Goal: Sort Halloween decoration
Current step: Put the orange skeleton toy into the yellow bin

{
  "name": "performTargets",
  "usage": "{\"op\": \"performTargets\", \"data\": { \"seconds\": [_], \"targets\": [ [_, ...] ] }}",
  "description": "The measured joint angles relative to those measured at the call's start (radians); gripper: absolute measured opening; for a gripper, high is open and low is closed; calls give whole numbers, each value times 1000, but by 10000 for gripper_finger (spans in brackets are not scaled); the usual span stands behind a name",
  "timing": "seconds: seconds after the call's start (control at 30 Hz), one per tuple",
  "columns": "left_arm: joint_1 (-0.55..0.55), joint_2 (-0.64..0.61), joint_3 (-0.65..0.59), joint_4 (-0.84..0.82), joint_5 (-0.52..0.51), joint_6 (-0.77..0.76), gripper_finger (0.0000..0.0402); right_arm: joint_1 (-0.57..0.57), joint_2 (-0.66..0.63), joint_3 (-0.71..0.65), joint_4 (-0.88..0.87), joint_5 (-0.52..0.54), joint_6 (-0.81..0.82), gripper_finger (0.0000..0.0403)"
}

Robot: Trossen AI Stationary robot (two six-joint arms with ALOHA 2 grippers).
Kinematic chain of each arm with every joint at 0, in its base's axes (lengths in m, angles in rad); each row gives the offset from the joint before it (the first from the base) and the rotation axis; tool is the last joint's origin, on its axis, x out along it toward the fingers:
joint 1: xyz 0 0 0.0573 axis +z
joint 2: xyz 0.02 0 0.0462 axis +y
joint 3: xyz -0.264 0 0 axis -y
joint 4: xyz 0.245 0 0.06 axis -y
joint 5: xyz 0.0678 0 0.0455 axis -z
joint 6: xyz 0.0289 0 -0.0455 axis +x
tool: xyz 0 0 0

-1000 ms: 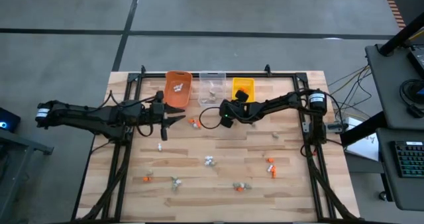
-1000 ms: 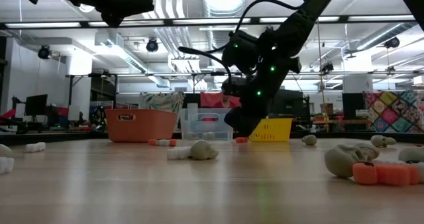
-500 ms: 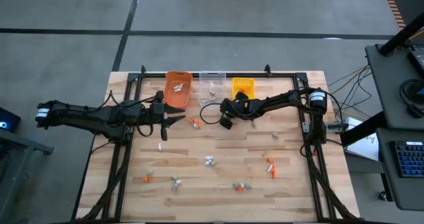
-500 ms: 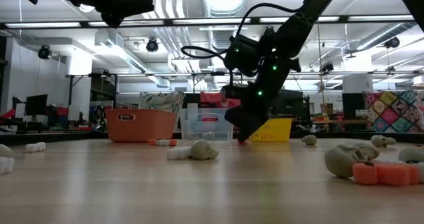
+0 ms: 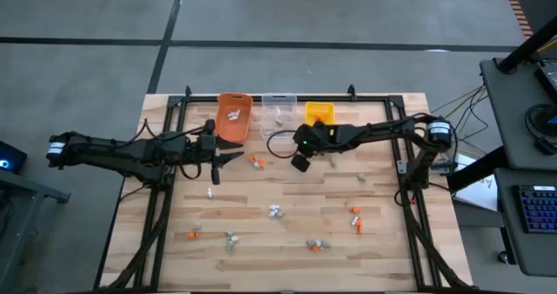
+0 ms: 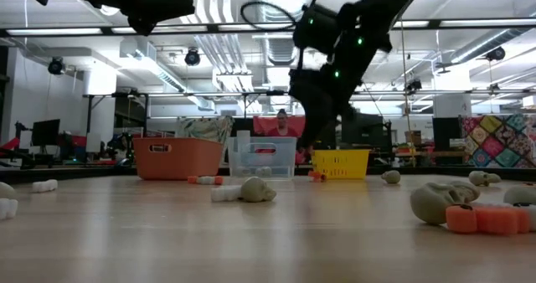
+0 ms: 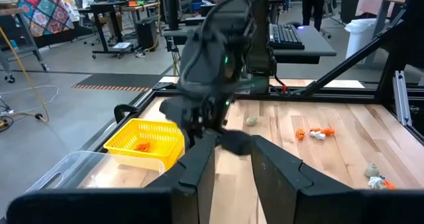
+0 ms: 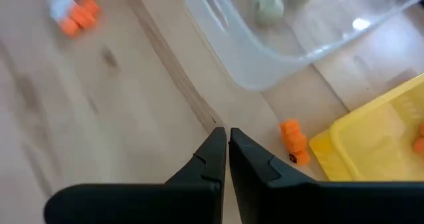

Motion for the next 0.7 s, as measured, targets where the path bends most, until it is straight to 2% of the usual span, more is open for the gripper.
{"op": "performTargets", "data": {
  "seconds": [0.13,0.37,0.57,0.7],
  "targets": [
    [0,0,0,0,0,0,81,-5,-20,0,5,8,34,12],
    [0,8,0,0,0,0,81,4,66,-11,1,134,-40,12],
    [0,16,0,-1,0,4,81,73,144,-12,10,328,-212,12],
    [0,16,0,-1,0,8,81,107,172,-12,19,428,-254,12]
  ]
}}
